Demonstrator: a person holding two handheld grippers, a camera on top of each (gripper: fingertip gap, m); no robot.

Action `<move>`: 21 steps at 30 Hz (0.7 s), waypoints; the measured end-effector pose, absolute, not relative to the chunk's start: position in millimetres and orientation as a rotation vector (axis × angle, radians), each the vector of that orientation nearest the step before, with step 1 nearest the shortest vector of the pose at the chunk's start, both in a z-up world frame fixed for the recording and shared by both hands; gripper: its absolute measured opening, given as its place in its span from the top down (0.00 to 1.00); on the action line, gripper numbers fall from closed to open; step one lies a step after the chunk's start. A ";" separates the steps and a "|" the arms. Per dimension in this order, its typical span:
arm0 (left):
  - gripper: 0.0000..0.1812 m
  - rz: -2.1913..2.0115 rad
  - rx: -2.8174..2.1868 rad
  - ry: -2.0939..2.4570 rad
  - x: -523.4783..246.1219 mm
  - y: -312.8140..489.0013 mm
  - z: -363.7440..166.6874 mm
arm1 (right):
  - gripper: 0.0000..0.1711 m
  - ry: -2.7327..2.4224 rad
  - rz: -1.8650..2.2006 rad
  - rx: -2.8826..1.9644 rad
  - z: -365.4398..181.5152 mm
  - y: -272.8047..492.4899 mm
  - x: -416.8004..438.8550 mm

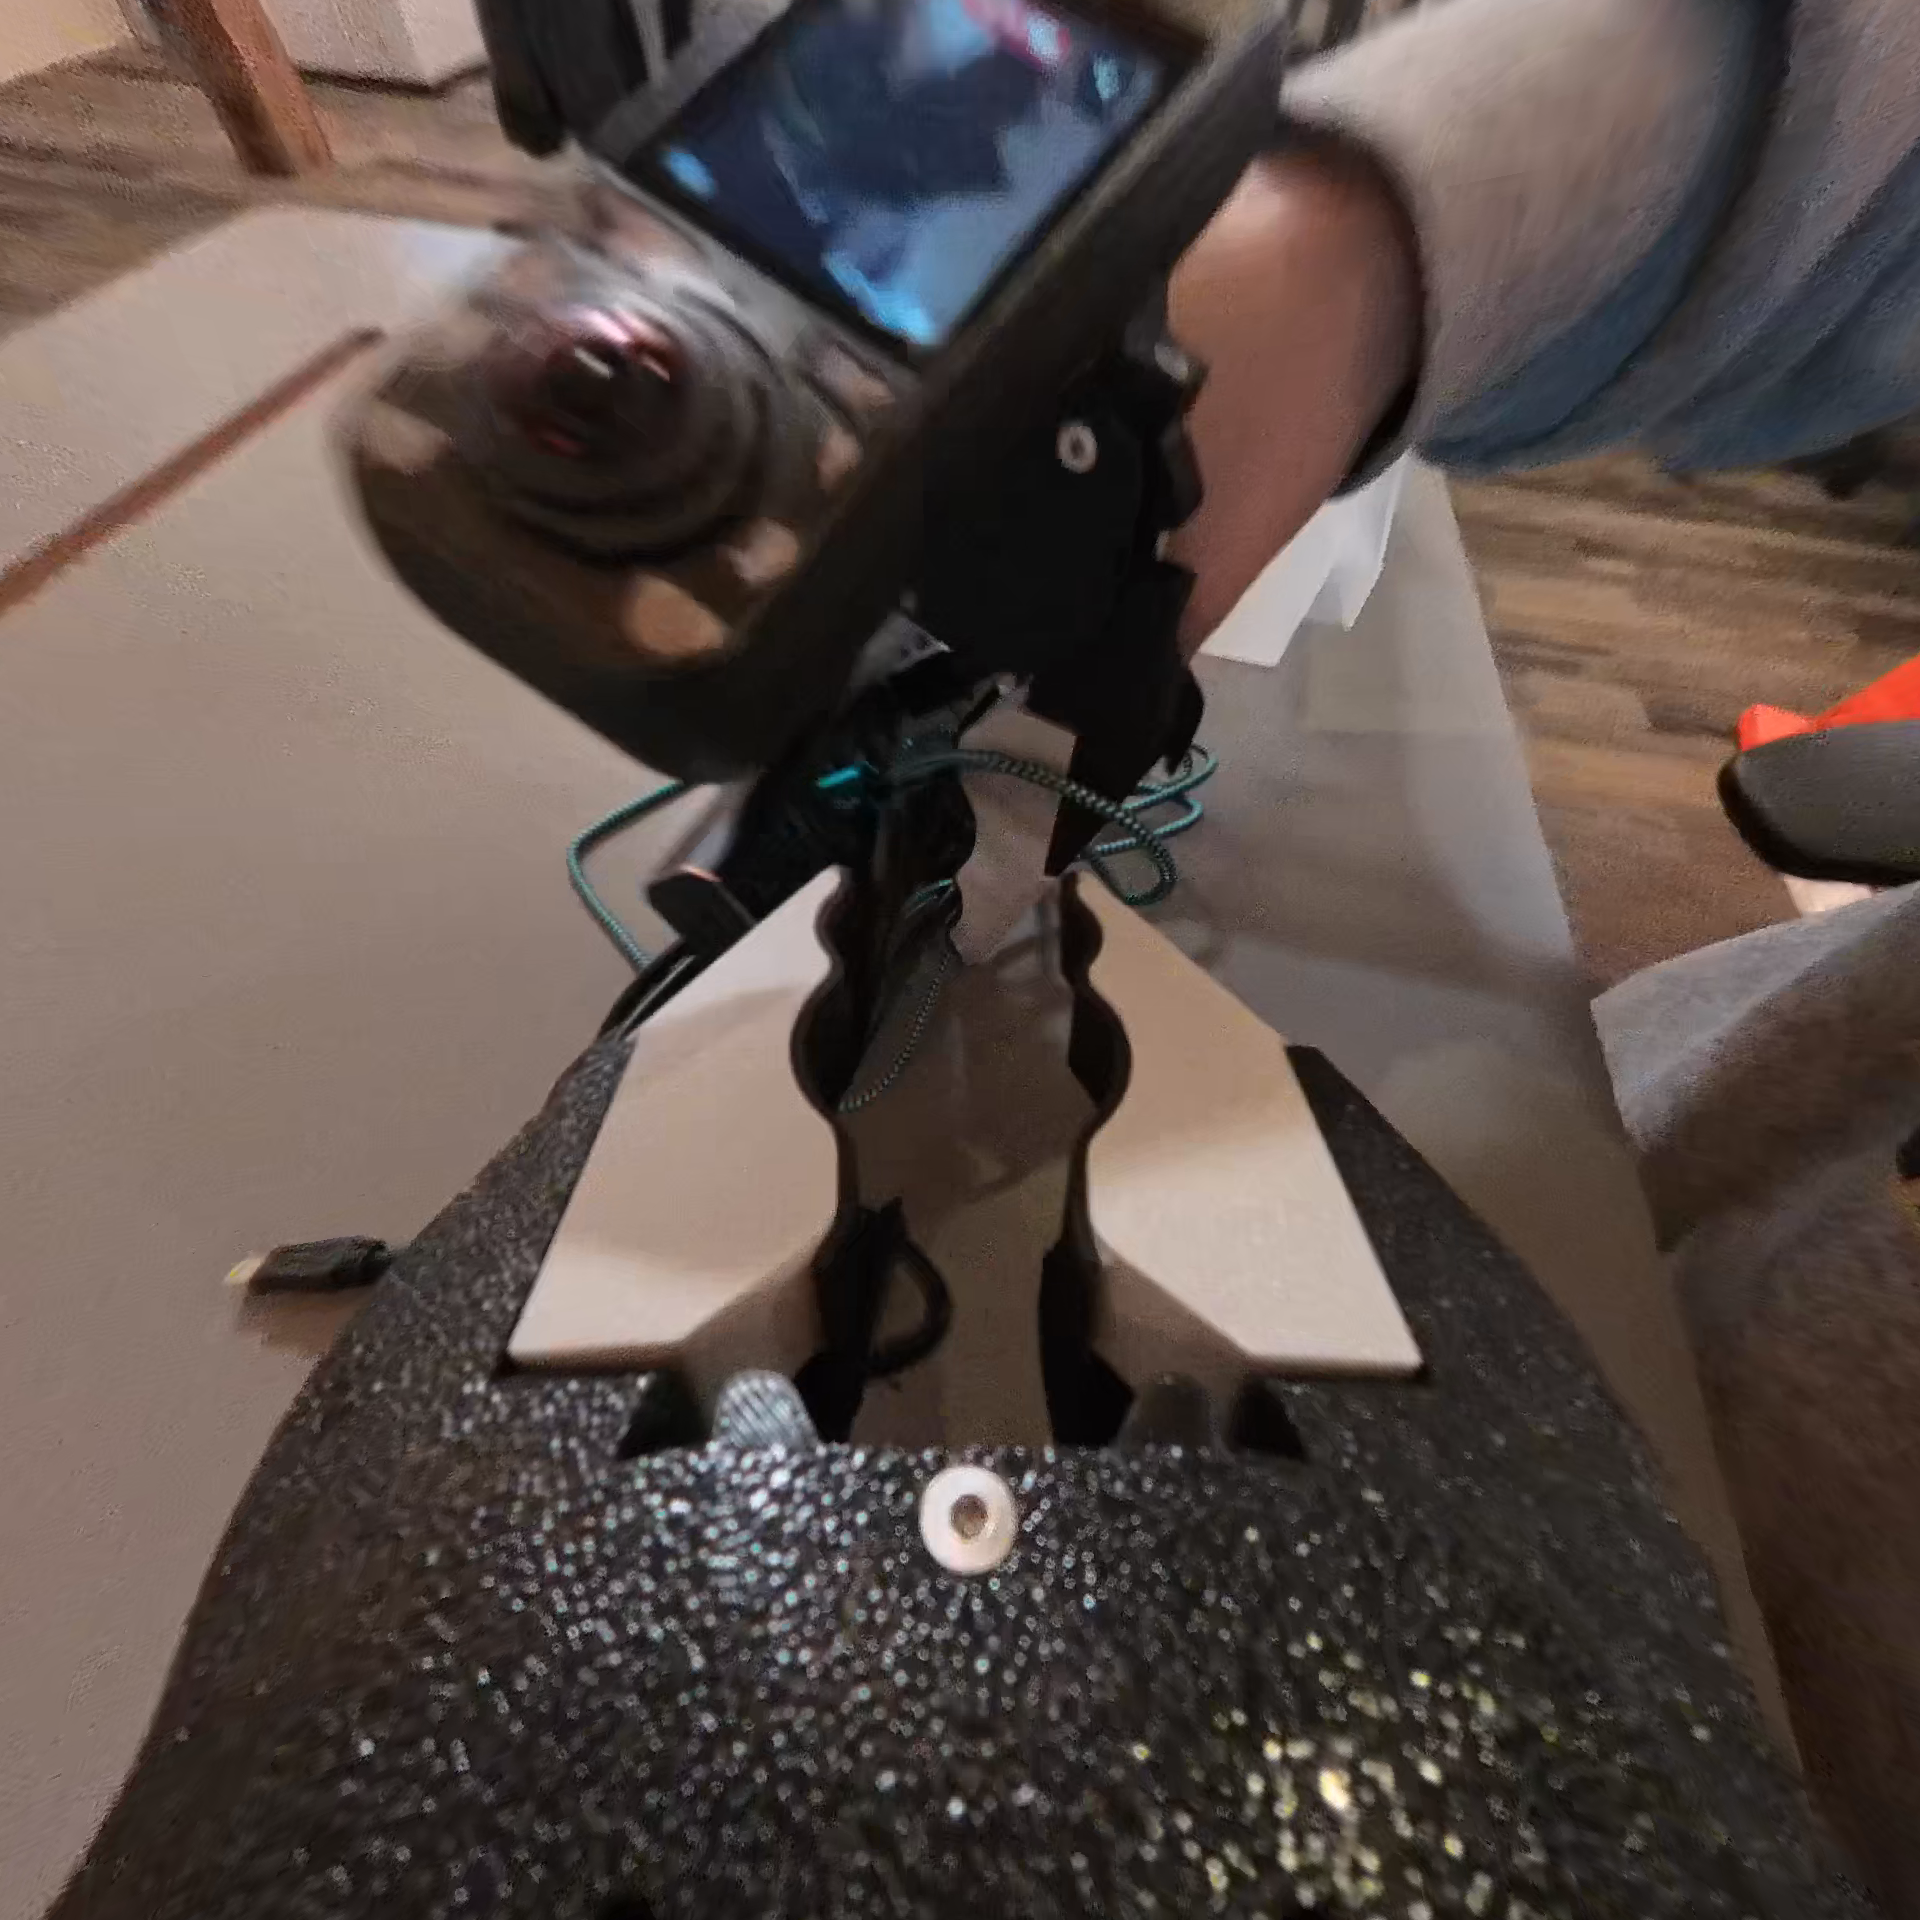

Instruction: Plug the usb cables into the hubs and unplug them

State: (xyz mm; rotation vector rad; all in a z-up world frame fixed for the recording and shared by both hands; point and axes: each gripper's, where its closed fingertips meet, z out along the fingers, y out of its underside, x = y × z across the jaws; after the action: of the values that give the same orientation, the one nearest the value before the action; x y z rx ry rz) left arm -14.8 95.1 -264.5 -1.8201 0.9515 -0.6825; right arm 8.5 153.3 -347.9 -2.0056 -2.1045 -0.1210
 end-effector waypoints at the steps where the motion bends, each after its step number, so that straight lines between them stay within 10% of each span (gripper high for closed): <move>1: 0.78 -0.673 -1.799 0.929 -22.3 94.1 -256.8 | 0.58 -2.122 -0.113 -1.995 -348.3 150.3 8.6; 12: 0.76 -0.496 -1.542 0.452 -145.9 114.7 -210.9 | 0.61 -2.053 -0.072 -1.792 -327.5 150.1 0.3; 21: 0.77 -0.489 -1.561 0.390 -156.3 122.4 -223.7 | 0.62 -1.826 -0.092 -1.502 -195.8 173.6 -4.1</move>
State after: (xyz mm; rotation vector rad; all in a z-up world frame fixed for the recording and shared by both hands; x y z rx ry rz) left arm -156.3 122.4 -223.7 -1.5605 0.3901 -0.4888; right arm -4.1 173.6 -195.8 -1.5022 -1.8262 -0.0922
